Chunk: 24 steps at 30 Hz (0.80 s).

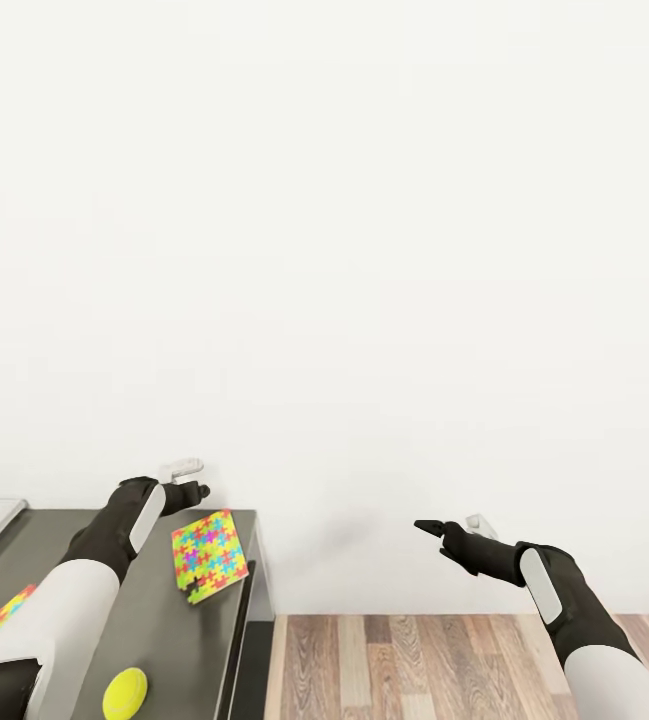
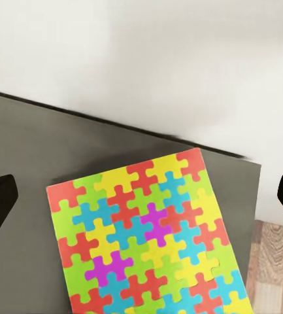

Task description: Put all the toys in the child's room - the three board games (two on the bed and one on the table), the two jigsaw puzzles on the table, and the tennis ball on the table - inside the toy box on the table in the child's room.

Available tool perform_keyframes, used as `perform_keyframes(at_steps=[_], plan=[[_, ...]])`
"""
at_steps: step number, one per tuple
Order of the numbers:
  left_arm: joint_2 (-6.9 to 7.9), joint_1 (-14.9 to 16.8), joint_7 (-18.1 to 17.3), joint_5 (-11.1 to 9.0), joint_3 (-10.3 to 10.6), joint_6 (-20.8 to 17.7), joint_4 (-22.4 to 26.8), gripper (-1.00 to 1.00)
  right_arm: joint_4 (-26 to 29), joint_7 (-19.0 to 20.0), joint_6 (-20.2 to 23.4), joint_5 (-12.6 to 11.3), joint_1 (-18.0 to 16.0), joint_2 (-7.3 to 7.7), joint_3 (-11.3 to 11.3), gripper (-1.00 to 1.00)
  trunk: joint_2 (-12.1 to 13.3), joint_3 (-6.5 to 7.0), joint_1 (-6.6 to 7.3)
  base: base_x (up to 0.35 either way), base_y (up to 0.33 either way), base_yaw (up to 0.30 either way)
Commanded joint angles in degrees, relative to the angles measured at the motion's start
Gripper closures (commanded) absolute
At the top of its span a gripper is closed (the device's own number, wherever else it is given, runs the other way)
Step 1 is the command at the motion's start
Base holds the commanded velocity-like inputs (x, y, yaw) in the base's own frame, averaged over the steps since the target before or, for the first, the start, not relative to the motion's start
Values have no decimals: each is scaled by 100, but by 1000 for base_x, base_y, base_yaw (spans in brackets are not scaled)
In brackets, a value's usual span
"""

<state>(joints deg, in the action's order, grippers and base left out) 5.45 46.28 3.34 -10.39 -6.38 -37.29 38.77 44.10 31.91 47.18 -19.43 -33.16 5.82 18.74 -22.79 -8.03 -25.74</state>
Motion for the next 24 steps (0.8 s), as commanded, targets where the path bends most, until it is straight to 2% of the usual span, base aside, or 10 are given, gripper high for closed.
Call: perform_keyframes(at_steps=[1,8,24], plan=[[-1,4,35,-60,-4,-31,8,-100,2,17,37,0,-6,-2,16,-100,-13,-21,-4,36,-42,0],[-1,4,35,-60,-4,-28,8,-100,2,17,37,0,-6,-1,18,-100,-13,-65,-4,11,-13,0],[-1,4,35,-60,-4,-32,8,-100,2,74,32,0,-2,7,37,-100,-13,-73,-4,44,30,0]])
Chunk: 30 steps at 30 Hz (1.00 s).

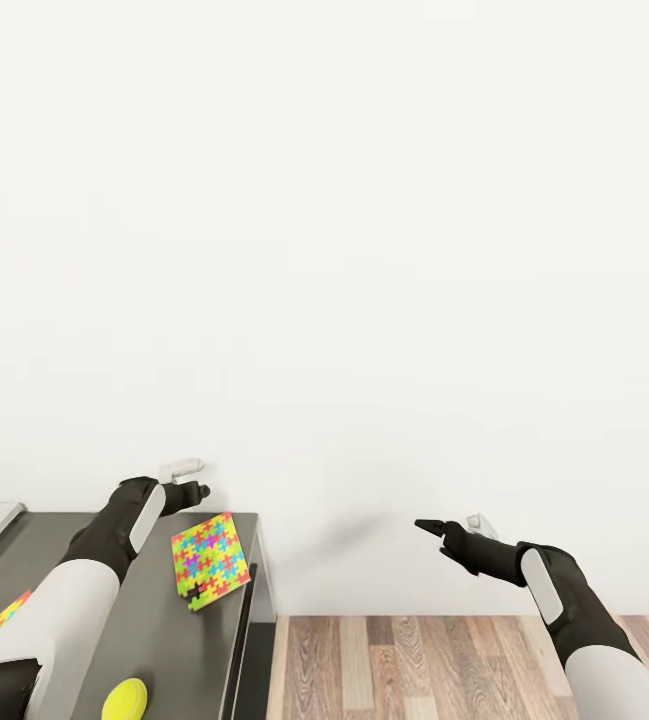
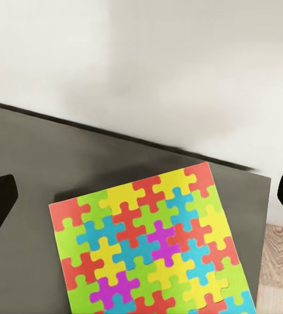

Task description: Put all the toys in the child's room - the three board games (two on the bed and one on the table), the two jigsaw puzzles on the table, and the tennis ball on the table - inside the toy box on the table in the child's room.

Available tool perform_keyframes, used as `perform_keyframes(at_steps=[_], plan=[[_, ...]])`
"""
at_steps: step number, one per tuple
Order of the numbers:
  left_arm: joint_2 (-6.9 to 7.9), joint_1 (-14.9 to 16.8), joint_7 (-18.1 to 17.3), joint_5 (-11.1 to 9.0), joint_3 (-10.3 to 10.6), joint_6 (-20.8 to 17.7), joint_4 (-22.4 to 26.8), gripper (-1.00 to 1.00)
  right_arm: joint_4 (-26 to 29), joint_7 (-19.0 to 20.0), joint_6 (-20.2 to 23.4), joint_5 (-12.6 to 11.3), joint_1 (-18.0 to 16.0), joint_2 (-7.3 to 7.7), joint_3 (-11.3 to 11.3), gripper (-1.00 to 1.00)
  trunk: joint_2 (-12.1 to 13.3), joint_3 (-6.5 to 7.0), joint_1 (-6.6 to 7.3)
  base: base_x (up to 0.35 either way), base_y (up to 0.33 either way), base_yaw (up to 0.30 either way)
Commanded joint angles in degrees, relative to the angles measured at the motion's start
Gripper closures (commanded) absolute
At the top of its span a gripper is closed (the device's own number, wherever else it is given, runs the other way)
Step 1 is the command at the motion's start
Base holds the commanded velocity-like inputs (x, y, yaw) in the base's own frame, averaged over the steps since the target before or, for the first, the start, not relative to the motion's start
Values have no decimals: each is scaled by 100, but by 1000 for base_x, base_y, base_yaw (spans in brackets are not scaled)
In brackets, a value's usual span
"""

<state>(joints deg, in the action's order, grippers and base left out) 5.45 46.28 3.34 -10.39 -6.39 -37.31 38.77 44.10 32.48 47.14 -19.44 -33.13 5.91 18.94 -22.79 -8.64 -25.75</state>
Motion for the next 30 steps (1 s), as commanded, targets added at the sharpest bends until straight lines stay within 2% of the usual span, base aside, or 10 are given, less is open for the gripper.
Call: perform_keyframes(at_steps=[1,11,23,30], plan=[[0,4,35,-60,-3,-30,8,-100,2,27,35,2,-5,-2,17,-100,-12,-12,-4,4,3,0],[0,4,35,-60,-3,-25,8,-100,2,357,22,7,-1,-2,14,-100,-12,-12,-4,1,0,0],[3,4,69,-51,-8,-17,-22,-100,2,431,9,11,1,-2,12,-100,-12,-12,-4,0,0,0],[30,120,77,-60,-22,87,-428,-100,2,434,6,11,21,-2,14,-100,-12,-12,-4,0,0,0]])
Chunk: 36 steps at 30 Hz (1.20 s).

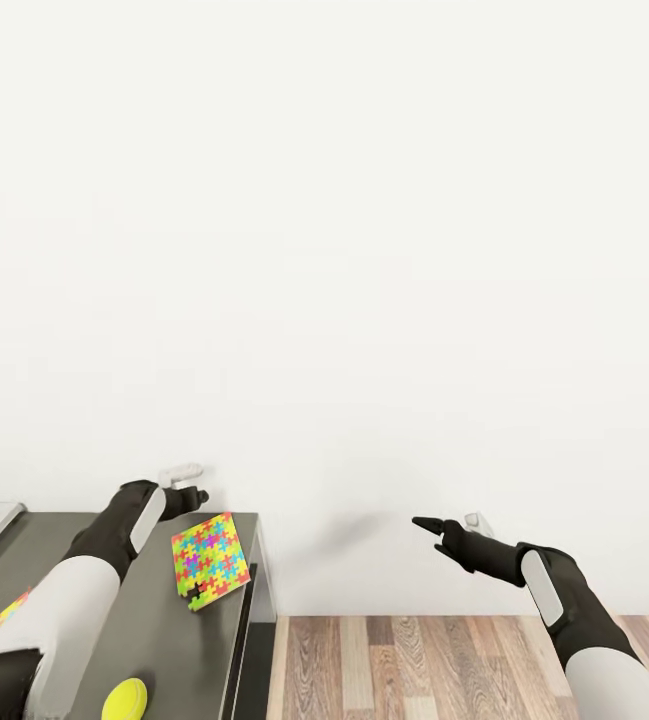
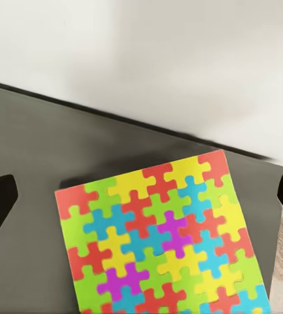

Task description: Put all the toys in the child's room - the three board games (two on the bed and one on the table), the two jigsaw puzzles on the table, and the tennis ball on the table - inside the toy box on the table in the child's room.

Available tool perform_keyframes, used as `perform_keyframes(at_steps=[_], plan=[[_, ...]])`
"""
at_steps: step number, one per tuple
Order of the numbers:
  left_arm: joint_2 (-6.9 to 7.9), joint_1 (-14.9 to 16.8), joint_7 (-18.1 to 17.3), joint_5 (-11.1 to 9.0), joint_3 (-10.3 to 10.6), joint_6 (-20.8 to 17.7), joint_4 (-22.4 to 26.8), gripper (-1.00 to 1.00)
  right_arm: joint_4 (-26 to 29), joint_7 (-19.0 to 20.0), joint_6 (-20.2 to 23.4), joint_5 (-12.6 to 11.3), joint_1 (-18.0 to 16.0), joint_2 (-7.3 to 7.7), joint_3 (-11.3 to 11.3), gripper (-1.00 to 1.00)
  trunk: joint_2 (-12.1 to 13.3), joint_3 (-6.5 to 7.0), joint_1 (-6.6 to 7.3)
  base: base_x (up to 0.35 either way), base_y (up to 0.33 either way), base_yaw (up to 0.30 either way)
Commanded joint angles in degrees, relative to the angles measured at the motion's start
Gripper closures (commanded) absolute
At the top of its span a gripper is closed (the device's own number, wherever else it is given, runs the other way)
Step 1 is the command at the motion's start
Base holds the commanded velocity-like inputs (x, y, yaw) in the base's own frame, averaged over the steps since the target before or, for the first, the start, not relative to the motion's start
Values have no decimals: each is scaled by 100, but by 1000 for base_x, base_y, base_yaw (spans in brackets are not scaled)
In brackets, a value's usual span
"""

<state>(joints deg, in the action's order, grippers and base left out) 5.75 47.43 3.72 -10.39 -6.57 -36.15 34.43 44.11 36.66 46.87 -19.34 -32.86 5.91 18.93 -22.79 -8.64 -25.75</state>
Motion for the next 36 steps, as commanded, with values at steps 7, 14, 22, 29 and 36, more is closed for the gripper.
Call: perform_keyframes(at_steps=[7,14,22,29,36], plan=[[44,327,35,-61,-10,373,-825,-100,6,23,41,0,-2,-2,15,-100,-12,-12,-3,0,0,0],[49,450,32,-47,-11,562,-1135,-100,123,32,42,-6,2,6,33,-100,-12,-20,-3,0,0,0],[37,468,26,-35,-4,738,-1181,-100,360,32,50,-8,15,-1,1,-100,-12,-81,-3,0,0,0],[18,469,19,-34,5,760,-1184,-100,377,33,50,-8,16,-2,-3,-100,-12,-145,-3,0,0,0],[15,469,8,-40,12,764,-1184,-100,379,34,51,-9,16,-2,-4,-100,-12,-211,-3,0,0,0]])
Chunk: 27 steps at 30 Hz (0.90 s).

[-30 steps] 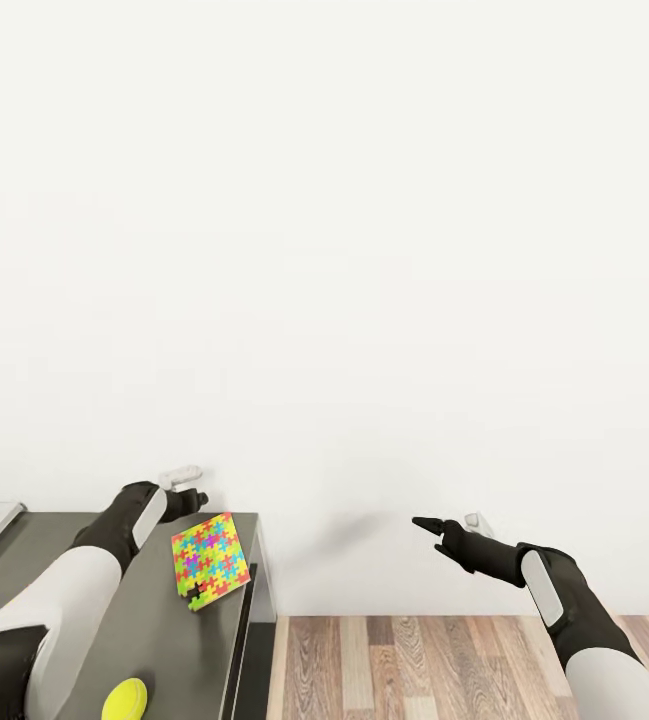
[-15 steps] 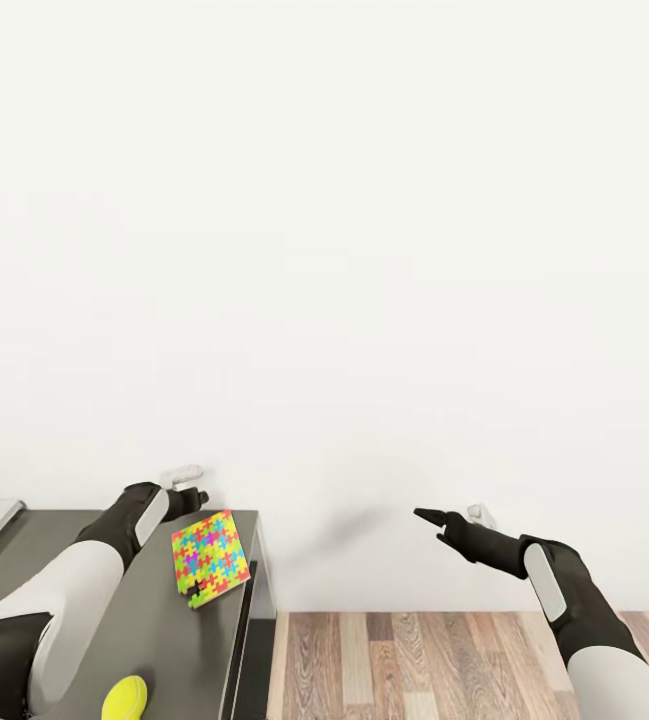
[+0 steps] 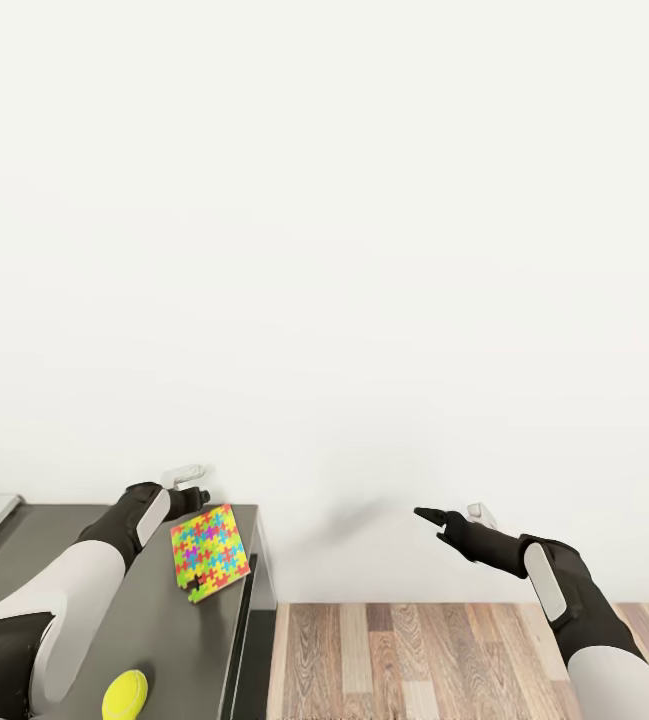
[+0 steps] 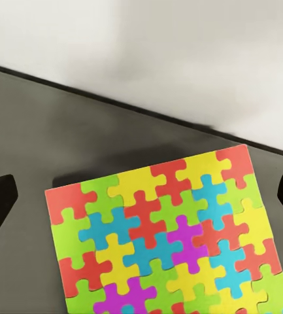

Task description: Put all the toys in the child's room - the three board games (two on the bed and one on the table), the two jigsaw puzzles on the table, and the tennis ball on the table - inside the toy box on the table in the child's room.

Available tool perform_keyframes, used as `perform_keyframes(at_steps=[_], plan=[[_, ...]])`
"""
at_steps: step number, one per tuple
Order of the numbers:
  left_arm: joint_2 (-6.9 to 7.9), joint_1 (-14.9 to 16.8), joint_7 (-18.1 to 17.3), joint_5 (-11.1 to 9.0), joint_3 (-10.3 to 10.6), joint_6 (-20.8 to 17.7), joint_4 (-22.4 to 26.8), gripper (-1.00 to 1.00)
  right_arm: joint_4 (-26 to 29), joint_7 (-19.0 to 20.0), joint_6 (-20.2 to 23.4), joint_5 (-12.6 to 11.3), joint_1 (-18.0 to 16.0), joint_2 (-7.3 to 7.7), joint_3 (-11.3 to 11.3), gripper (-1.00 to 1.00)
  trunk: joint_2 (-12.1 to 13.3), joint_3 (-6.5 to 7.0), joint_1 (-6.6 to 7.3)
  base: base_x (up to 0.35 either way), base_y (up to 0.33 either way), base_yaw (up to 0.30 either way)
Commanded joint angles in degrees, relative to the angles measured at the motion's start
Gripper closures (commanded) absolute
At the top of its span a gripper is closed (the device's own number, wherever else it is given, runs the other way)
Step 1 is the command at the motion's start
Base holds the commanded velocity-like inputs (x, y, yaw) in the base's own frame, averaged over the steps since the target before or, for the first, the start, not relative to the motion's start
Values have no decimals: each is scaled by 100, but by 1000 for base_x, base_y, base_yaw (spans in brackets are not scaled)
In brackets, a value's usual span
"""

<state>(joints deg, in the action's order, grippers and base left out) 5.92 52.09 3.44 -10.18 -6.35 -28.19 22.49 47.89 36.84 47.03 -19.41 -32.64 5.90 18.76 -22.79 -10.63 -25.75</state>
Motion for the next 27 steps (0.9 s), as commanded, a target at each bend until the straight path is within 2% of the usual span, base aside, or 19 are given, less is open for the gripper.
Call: perform_keyframes(at_steps=[1,18,27], plan=[[-2,3,34,-61,-10,-34,10,-100,1,16,34,-2,-6,-1,13,-100,-13,-21,-3,0,0,0],[32,9,14,-65,-23,-105,10,-100,1,17,34,-2,-6,-1,13,-100,-13,-180,-3,0,0,0],[121,20,-60,-95,-39,-346,25,-100,2,17,34,-2,-6,-1,14,-100,-13,-264,-3,0,0,0]])
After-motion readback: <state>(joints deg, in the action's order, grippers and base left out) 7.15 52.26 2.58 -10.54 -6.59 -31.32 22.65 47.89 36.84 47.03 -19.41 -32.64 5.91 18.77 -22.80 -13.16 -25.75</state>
